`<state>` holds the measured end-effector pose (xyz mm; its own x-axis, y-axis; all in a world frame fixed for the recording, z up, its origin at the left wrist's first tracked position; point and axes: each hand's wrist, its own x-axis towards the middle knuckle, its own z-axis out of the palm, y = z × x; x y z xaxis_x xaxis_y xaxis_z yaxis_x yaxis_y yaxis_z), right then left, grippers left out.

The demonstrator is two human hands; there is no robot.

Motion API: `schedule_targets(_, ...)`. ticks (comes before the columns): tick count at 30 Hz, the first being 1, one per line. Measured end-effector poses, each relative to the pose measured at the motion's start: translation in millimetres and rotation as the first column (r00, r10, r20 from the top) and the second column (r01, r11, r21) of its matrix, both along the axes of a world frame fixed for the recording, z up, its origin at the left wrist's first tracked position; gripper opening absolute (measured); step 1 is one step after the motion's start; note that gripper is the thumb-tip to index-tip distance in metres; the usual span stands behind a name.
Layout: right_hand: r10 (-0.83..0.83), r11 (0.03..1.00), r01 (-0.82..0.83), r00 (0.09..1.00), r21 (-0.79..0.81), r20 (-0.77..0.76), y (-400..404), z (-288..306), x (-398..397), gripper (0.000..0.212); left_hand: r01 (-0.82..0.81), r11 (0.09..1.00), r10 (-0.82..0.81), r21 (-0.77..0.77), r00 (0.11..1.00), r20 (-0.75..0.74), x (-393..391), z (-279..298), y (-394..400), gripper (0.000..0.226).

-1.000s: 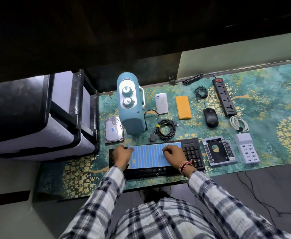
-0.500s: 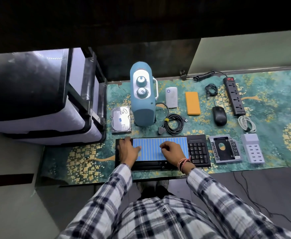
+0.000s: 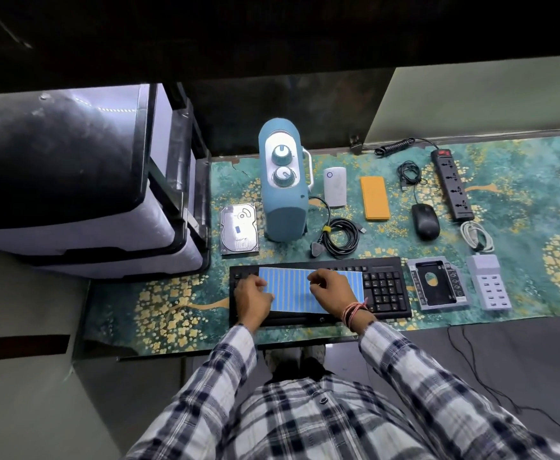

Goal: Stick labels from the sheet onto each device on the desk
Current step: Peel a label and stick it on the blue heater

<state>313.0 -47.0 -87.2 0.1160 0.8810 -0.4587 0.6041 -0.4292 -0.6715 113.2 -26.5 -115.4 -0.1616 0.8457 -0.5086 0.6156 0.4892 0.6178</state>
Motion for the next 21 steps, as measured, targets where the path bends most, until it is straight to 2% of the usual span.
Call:
schedule_targets(2, -0.014, 1.000, 0.014, 1.000, 0.020, -0.002, 1, 4, -3, 0.026, 0.059, 0.998, -0.057, 0.032, 0.995, -0.081, 0, 1, -3, 0.037)
schedule_targets(5, -0.027, 0.999, 0.027, 1.000, 0.033, -0.006, 3, 9, -7, 0.024, 0.160, 0.986, -0.148, 0.036, 0.963, -0.224, 2, 5, -7, 0.062)
schedule_targets(7, -0.030, 0.999, 0.030, 1.000, 0.044, -0.007, 2, 9, -9, 0.023, 0.179, 0.982, -0.161, 0.060, 0.960, -0.230, 4, 4, -9, 0.063)
schedule_targets(11, -0.045, 0.998, 0.045, 0.999, 0.050, -0.010, -2, 6, -9, 0.023, 0.044, 0.995, -0.036, 0.087, 0.995, -0.095, 2, 1, -4, 0.055)
schedule_targets(14, -0.043, 0.998, 0.044, 0.999, 0.038, -0.020, -3, 4, -6, 0.023, -0.068, 0.997, 0.067, 0.021, 0.996, 0.055, -2, 7, 3, 0.042)
schedule_targets(18, -0.033, 0.993, 0.039, 0.998, 0.114, -0.052, 3, 7, -2, 0.023, -0.037, 0.999, 0.029, 0.025, 0.965, 0.262, 1, 11, 6, 0.027)
schedule_targets(21, 0.080, 0.980, -0.057, 0.990, 0.190, -0.116, 12, 12, 1, 0.033, -0.021, 1.000, 0.015, 0.010, 0.902, 0.431, 8, 16, 6, 0.025)
